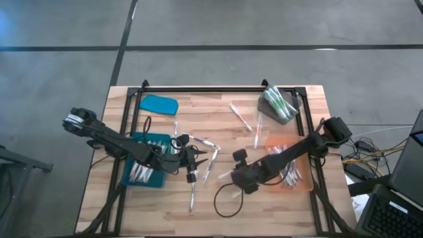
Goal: Pick & Place Toothbrushes
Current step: Put the orange toothbrush into the blue bin
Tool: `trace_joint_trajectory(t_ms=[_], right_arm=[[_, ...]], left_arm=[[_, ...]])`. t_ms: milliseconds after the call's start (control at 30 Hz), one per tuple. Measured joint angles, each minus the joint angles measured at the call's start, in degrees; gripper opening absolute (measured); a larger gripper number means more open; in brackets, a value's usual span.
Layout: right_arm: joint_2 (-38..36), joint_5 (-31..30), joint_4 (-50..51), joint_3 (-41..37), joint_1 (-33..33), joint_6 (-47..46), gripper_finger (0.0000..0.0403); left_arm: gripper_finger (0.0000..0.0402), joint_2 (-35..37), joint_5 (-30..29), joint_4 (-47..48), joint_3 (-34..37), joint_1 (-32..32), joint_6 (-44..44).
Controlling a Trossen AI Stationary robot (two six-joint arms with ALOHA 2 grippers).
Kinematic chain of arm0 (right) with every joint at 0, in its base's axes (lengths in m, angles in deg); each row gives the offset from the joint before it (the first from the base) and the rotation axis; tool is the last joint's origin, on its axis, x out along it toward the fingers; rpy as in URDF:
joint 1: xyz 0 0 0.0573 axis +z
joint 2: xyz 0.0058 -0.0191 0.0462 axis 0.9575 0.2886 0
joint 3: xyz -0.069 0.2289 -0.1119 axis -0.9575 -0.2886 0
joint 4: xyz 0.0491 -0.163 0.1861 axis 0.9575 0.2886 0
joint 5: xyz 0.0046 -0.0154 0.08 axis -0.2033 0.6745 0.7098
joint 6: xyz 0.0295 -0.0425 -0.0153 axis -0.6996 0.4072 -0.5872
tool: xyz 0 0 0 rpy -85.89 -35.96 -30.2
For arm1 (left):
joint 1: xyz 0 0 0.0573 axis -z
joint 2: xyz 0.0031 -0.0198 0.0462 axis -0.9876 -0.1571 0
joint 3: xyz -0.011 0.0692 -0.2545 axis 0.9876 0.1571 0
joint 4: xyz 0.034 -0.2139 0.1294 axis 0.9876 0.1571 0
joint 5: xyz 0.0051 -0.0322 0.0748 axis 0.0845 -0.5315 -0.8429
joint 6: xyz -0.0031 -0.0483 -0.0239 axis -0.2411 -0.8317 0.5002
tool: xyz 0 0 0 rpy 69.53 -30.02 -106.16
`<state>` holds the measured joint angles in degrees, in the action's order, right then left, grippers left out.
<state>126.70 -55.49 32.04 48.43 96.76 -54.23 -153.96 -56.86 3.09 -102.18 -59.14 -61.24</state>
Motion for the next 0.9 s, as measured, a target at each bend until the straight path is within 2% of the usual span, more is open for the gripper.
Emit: trace_joint_trajectory(t_ms=[400,667,900], right_arm=[[-10.7,1.4,-9.9,-0.8,0.1,1.5,0.0029],[-16.2,8.8,-29.1,-7.4,0.2,4.1,0.0015],[-17.5,10.3,-51.1,-14.2,0.2,9.6,0.0010]], left_arm=[[0.0124,0.0,0.0,0.4,0.0,0.0,0.0],[0.0124,0.0,0.5,0.9,0.0,0.0,0.2],[0.0124,-1.2,5.1,-1.4,0.0,0.0,2.9]])
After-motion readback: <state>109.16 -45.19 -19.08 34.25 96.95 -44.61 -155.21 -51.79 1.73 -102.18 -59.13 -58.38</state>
